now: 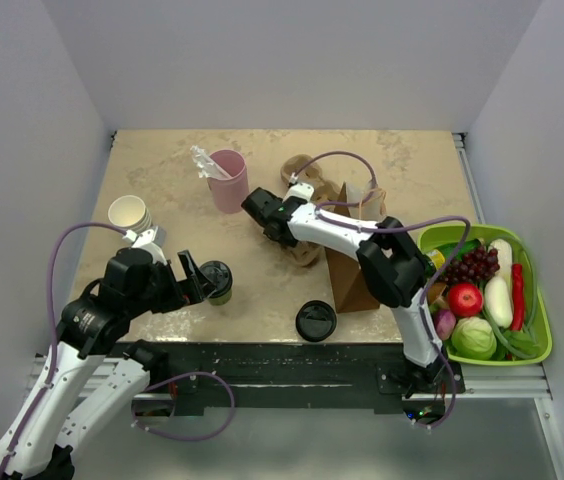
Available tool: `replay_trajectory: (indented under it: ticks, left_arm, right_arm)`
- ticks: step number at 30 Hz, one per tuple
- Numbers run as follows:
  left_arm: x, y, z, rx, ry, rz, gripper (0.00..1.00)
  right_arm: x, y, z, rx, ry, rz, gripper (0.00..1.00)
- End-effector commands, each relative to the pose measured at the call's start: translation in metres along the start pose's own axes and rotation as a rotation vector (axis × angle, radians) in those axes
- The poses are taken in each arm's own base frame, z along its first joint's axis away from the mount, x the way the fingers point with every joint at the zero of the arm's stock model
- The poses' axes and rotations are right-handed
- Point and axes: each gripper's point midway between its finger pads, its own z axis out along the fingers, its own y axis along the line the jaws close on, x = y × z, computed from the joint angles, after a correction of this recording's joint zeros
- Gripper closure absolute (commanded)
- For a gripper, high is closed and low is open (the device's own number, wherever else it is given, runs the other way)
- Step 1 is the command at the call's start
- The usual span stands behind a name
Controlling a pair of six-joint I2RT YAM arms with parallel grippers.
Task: Pack the takeout coffee
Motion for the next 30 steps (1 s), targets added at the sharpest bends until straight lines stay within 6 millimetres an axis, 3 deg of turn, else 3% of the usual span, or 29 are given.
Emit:
replay_trajectory:
  ticks: [1, 5, 7, 8, 9, 10, 13, 15, 17, 20, 22, 25, 28, 29, 30]
  left_arm:
    - [-0.004, -0.007, -0.001, 0.032, -0.013, 0.026, 0.0]
    - [-0.01, -0.011, -0.006, 0.037, -0.022, 0.054, 0.0]
    - [-0.017, -0.017, -0.013, 0.057, -0.042, 0.069, 0.0]
    - [-0.019, -0.021, -0.015, 0.072, -0.049, 0.083, 0.0]
    - [-0.022, -0.024, -0.019, 0.085, -0.058, 0.091, 0.0]
    - [-0.027, -0.03, -0.025, 0.108, -0.077, 0.099, 0.0]
    - [-0.037, -0.046, -0.035, 0.168, -0.112, 0.116, 0.0]
    - [-0.042, -0.057, -0.042, 0.21, -0.125, 0.119, 0.0]
    - [-0.049, -0.069, -0.045, 0.257, -0.141, 0.113, 0.0]
    - [-0.06, -0.092, -0.047, 0.348, -0.167, 0.084, 0.0]
    - [-0.068, -0.119, -0.045, 0.465, -0.157, 0.069, 0.0]
    - [-0.084, -0.155, -0.037, 0.597, -0.151, 0.094, 0.01]
    - [-0.1, -0.184, -0.02, 0.601, -0.171, 0.12, 0.02]
    - [-0.085, -0.205, -0.02, 0.636, -0.135, 0.157, 0.02]
    - [-0.083, -0.225, -0.01, 0.629, -0.12, 0.174, 0.02]
  right_arm:
    - [-0.047, 0.025, -0.059, -0.157, -0.142, -0.145, 0.54]
    - [-0.063, 0.049, -0.113, -0.355, -0.171, -0.391, 0.53]
    - [-0.083, 0.047, -0.151, -0.473, -0.23, -0.517, 0.54]
    - [-0.087, 0.059, -0.171, -0.59, -0.246, -0.532, 0.54]
    - [-0.089, 0.057, -0.182, -0.64, -0.269, -0.63, 0.55]
    - [-0.107, 0.054, -0.214, -0.717, -0.318, -0.632, 0.55]
    - [-0.128, 0.046, -0.273, -0.892, -0.4, -0.746, 0.56]
    - [-0.146, 0.031, -0.295, -0.9, -0.464, -0.827, 0.56]
    - [-0.177, 0.007, -0.32, -0.853, -0.516, -0.759, 0.55]
    - [-0.213, -0.031, -0.341, -0.777, -0.535, -0.573, 0.54]
    - [-0.235, -0.064, -0.353, -0.717, -0.561, -0.426, 0.52]
    - [-0.251, -0.093, -0.355, -0.659, -0.574, -0.272, 0.54]
    - [-0.269, -0.133, -0.354, -0.523, -0.62, -0.159, 0.54]
    - [-0.275, -0.144, -0.357, -0.494, -0.632, -0.104, 0.54]
    - [-0.277, -0.151, -0.357, -0.471, -0.641, -0.086, 0.54]
